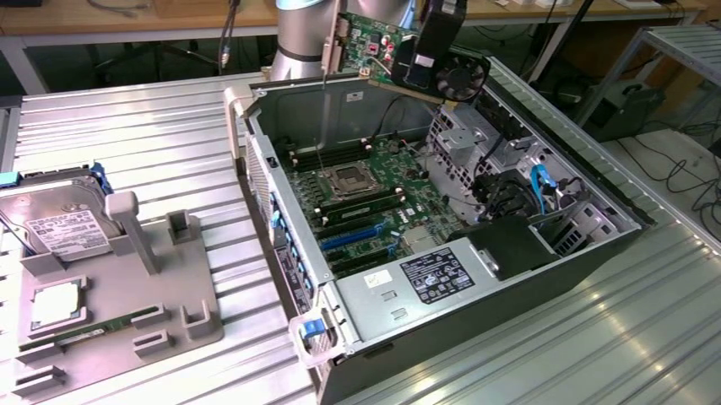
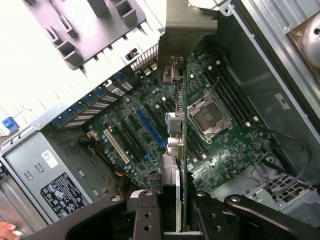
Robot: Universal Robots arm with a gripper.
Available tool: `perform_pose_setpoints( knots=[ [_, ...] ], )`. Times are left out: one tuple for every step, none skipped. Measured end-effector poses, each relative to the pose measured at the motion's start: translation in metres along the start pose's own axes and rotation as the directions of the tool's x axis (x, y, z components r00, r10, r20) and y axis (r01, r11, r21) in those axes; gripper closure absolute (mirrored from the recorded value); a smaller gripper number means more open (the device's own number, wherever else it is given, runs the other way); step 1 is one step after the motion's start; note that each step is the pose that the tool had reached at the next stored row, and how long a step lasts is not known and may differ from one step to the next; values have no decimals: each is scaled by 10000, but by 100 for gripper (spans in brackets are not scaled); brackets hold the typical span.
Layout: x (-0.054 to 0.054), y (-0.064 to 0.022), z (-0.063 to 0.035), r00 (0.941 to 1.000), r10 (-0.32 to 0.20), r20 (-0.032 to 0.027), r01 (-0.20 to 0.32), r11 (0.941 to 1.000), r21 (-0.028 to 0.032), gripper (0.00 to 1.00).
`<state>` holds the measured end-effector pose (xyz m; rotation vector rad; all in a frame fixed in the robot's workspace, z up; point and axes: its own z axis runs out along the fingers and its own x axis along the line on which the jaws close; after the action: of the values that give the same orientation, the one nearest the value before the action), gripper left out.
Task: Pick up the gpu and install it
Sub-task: 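Insert the gpu into the slot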
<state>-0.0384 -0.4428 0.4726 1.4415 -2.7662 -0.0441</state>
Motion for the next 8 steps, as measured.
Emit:
perform_pose_setpoints(
  knots=[
    [0, 0, 0, 10000, -50, -2, 50, 10000, 0, 72],
    [0, 0, 0, 9999, -111, -4, 111, 9999, 1, 72],
    [0, 0, 0, 9999, -157, -6, 157, 9999, 1, 72],
    [0, 0, 0, 9998, -216, -8, 216, 9998, 1, 72],
    [0, 0, 0, 9996, -281, -10, 281, 9996, 2, 72],
    [0, 0, 0, 9993, -363, -13, 363, 9993, 2, 72],
    [0, 0, 0, 9990, -445, -16, 445, 9990, 3, 72],
    [0, 0, 0, 9987, -512, -18, 512, 9987, 3, 72]
  ],
)
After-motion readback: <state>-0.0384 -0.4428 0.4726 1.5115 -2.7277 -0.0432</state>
